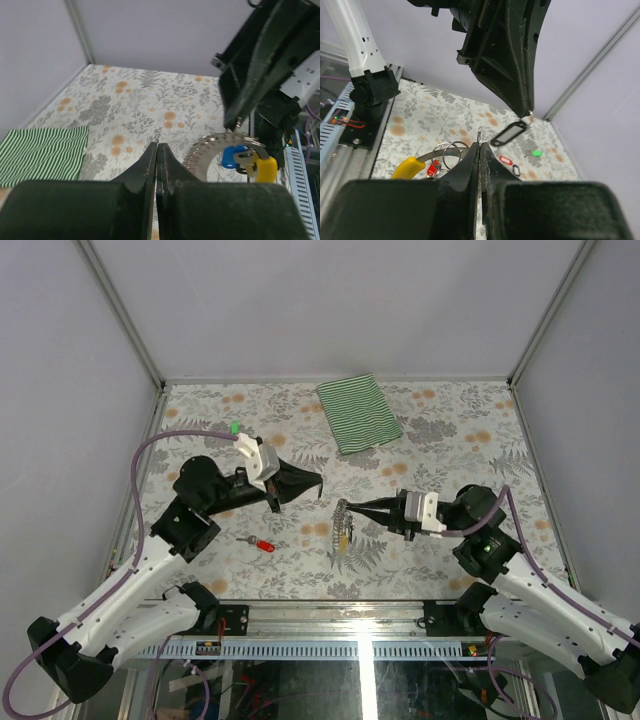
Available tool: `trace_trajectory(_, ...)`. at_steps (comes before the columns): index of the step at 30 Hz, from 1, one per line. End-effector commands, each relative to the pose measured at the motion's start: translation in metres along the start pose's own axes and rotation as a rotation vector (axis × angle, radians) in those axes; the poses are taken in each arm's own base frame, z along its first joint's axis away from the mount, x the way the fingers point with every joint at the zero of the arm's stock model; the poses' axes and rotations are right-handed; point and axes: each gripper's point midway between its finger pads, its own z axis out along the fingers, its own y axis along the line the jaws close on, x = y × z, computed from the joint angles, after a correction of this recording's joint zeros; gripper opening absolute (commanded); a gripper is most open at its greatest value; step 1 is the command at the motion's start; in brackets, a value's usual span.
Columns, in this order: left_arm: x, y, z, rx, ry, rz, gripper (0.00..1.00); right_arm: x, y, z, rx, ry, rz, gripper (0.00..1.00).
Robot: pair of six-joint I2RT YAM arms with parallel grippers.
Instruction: Put the keys on the keyring
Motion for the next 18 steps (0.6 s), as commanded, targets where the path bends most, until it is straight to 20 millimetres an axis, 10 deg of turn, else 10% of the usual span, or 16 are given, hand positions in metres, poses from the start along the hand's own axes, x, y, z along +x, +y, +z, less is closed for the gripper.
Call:
trace_trajectory(1,-0.039,-0.027,-0.004,0.157,-0.115,0.191,0.00,-0.048,-0.008,-0.002,0.002,-0.132,-0.291,0.02)
trace_trajectory(18,-0.079,-0.045,-0.011,0.235,-0.222,0.251,0.00,-0.083,-0.020,0.015,0.039,-0.251,0.232,0.00)
